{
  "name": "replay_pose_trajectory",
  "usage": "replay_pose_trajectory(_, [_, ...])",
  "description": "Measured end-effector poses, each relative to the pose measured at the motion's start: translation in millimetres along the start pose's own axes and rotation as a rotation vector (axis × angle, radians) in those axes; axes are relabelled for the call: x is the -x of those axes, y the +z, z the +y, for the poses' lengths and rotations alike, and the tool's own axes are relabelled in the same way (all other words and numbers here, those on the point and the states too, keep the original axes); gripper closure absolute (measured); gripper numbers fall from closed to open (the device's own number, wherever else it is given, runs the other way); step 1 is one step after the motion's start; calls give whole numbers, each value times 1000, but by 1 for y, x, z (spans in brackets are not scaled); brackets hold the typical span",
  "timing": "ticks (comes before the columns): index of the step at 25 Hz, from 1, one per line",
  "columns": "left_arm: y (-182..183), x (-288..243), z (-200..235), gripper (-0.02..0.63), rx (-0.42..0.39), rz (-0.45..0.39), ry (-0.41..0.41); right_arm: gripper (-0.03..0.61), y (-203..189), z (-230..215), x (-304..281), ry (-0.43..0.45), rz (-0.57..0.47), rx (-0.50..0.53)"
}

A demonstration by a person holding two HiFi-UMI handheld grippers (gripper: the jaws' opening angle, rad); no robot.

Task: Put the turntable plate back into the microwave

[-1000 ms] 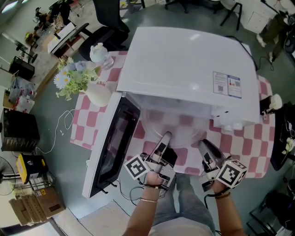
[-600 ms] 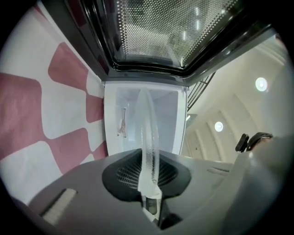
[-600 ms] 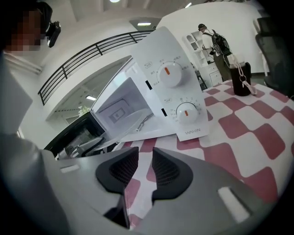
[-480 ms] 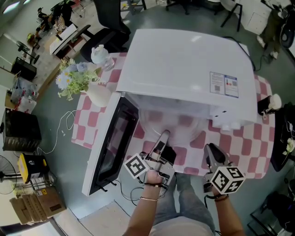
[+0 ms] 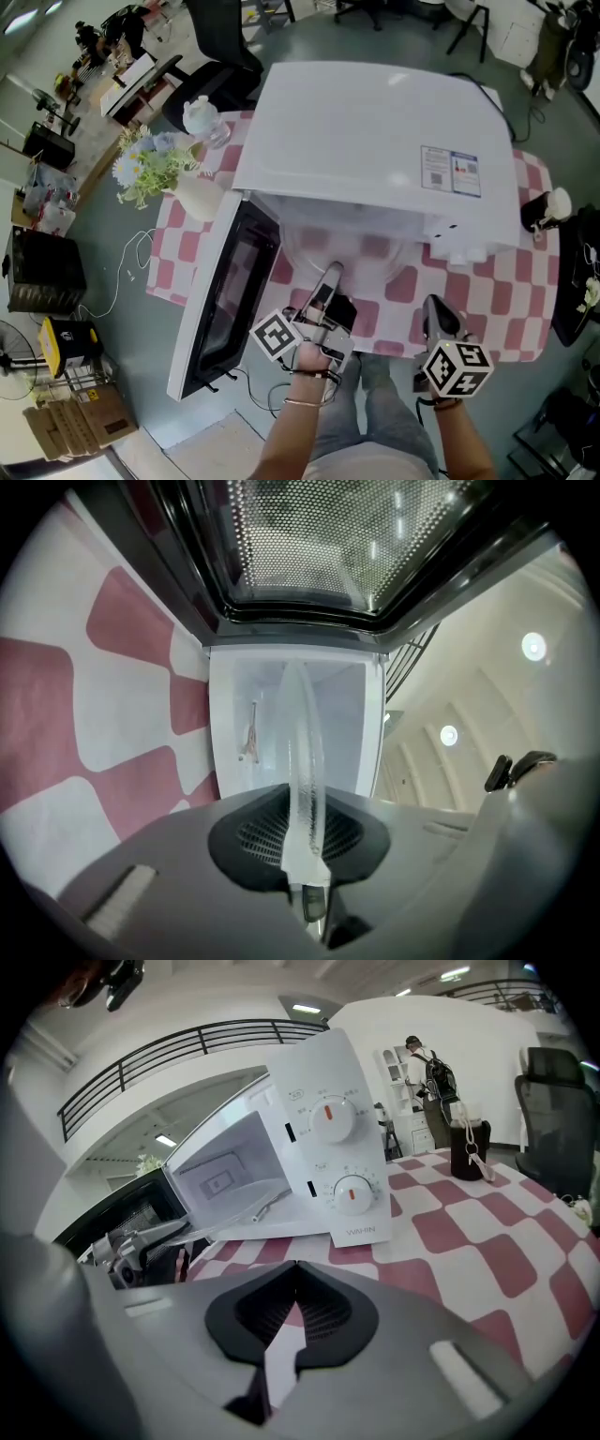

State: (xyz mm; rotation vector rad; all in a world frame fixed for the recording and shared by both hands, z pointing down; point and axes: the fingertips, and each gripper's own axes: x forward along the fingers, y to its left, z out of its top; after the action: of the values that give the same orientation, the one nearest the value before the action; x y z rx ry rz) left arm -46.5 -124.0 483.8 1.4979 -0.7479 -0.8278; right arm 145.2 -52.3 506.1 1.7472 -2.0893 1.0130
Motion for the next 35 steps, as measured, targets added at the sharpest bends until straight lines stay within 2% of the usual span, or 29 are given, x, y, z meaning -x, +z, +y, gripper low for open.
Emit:
replay_pose_trajectory(10, [11,-16,6,580,-12,-3,8,569,-16,-8,6,-16,17,-55])
replay_pose_trajectory(15, [17,-28,10,580,13,-9,17,569,-14,-14,8,-33,9,-63])
replay_pose_trajectory(35, [30,-70,19,578,15,-27,43,568,-18,-22,10,-50,33,-24])
